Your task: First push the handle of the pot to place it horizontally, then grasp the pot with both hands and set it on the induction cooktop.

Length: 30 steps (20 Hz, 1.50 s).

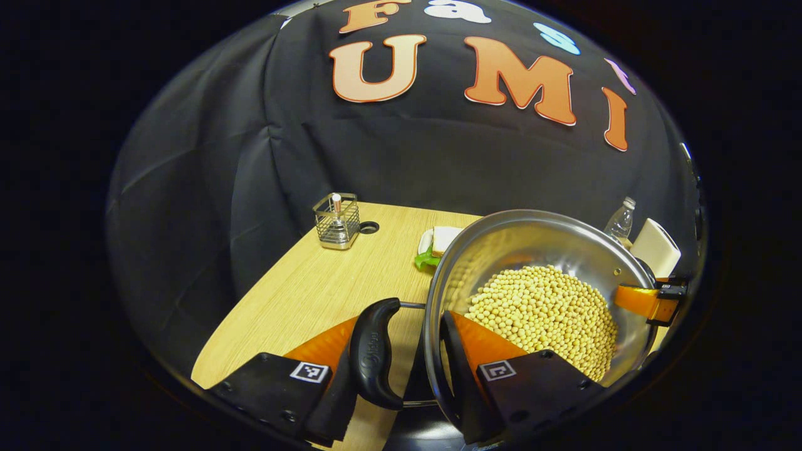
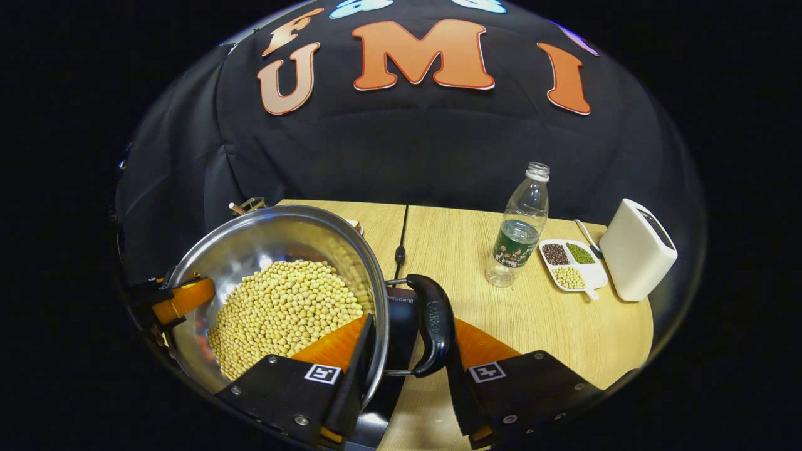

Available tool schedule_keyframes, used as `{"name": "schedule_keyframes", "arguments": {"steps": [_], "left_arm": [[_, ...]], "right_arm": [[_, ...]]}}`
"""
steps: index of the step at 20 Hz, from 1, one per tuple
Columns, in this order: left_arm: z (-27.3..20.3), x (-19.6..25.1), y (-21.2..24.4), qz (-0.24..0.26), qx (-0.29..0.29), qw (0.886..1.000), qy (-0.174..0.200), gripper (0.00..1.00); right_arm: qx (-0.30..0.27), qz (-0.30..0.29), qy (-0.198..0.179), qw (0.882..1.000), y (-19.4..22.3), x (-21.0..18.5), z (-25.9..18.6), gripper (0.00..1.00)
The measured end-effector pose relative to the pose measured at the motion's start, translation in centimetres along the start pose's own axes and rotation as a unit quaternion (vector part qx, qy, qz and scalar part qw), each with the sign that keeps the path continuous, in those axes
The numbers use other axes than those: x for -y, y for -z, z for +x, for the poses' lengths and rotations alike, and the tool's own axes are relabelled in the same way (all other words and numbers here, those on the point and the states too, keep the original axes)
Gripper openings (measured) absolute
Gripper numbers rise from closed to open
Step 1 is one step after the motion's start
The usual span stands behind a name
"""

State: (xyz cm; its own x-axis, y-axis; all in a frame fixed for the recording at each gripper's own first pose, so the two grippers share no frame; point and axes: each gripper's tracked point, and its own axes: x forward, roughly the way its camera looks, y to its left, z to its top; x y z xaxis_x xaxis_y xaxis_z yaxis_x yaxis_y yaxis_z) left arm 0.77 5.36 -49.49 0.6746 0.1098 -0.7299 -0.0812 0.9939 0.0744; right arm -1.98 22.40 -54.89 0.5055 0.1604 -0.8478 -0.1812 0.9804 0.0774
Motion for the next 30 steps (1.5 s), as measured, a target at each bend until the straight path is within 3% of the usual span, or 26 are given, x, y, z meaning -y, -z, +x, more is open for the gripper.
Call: {"name": "schedule_keyframes", "arguments": {"steps": [6, 18, 22, 25, 30], "left_arm": [[1.0, 0.7, 0.7, -0.001, -0.002, 1.000, -0.001, 0.75], [3.2, 1.4, 2.0, -0.007, -0.017, 1.000, -0.002, 0.71], [3.7, 1.6, 2.7, -0.009, -0.032, 0.999, -0.003, 0.77], [3.4, 1.3, 1.2, 0.006, -0.003, 1.000, -0.020, 0.80], [0.1, 0.6, -4.6, 0.024, 0.076, 0.996, -0.050, 0.82]], "right_arm": [[-0.006, 0.008, -0.002, 1.000, 1.0, 0.5, 1.6, 0.60], [-0.026, 0.022, 0.003, 0.999, 2.7, 0.4, 3.2, 0.59], [-0.020, 0.012, 0.016, 1.000, 2.6, 0.9, 3.0, 0.62], [0.016, -0.007, 0.028, 0.999, 0.8, 1.6, 2.1, 0.70], [0.084, -0.006, 0.039, 0.996, -3.3, 4.2, -2.2, 0.71]]}}
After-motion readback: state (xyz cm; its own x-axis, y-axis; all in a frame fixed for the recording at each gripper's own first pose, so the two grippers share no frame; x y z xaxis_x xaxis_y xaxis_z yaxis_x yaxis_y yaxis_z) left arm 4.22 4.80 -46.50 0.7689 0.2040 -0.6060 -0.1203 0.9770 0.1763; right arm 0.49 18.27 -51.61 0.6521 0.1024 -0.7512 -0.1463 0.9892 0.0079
